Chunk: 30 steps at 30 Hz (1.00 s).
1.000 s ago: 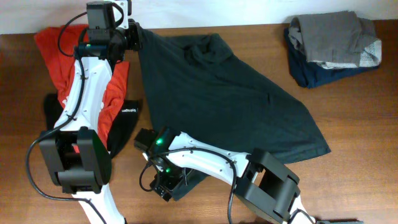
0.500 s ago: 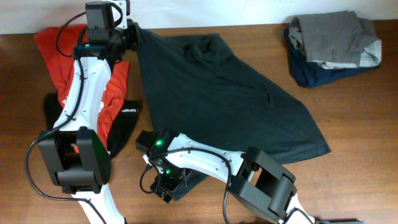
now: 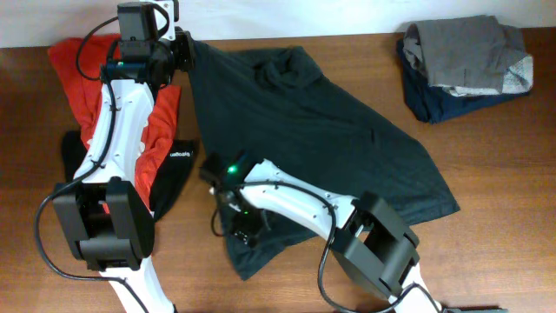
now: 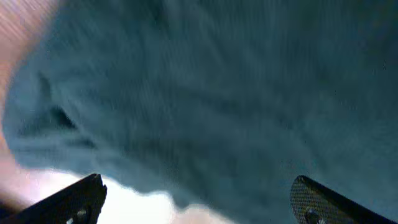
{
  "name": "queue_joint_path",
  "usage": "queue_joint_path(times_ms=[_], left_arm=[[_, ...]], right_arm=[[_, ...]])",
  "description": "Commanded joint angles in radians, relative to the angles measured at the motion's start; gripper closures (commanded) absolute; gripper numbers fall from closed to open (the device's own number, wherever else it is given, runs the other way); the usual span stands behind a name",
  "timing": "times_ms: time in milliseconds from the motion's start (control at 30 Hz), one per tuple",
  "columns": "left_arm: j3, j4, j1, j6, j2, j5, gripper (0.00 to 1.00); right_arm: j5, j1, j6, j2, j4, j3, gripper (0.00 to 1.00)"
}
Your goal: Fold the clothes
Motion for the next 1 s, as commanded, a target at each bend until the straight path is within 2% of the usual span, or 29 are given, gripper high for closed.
queue_joint_path(times_ms=[0, 133, 500, 633, 767, 900, 967], left_arm=[[0.002, 0.004, 0.017, -0.009, 0.002, -0.015, 1.0], [0.002, -0.001, 0.02, -0.008, 0.002, -0.015, 1.0], [0.002, -0.005, 0.036, -0.008, 0.002, -0.018, 1.0], [0.002, -0.01, 0.045, -0.002, 0.002, -0.019, 1.0], [0.002, -0.012, 0.052, -0.002, 0.002, -0.019, 1.0], [0.002, -0.012, 0.052, -0.001, 0.002, -0.019, 1.0], [0.002, -0.012, 0.052, -0.002, 0.002, -0.032, 1.0]], right_arm=[[0.152, 0.074, -0.093, 0.003, 0.074, 0.005, 0.01], [0.154, 0.107, -0.095, 0.003, 0.153, 0.004, 0.01], [-0.024, 0.105, 0.0, 0.003, 0.305, -0.078, 0.0], [-0.053, 0.106, 0.008, 0.003, 0.322, -0.109, 0.04], [-0.059, 0.108, 0.022, 0.005, 0.358, -0.134, 0.2], [-0.064, 0.114, 0.022, 0.01, 0.393, -0.169, 0.3], [-0.064, 0.114, 0.022, 0.013, 0.402, -0.169, 0.42]])
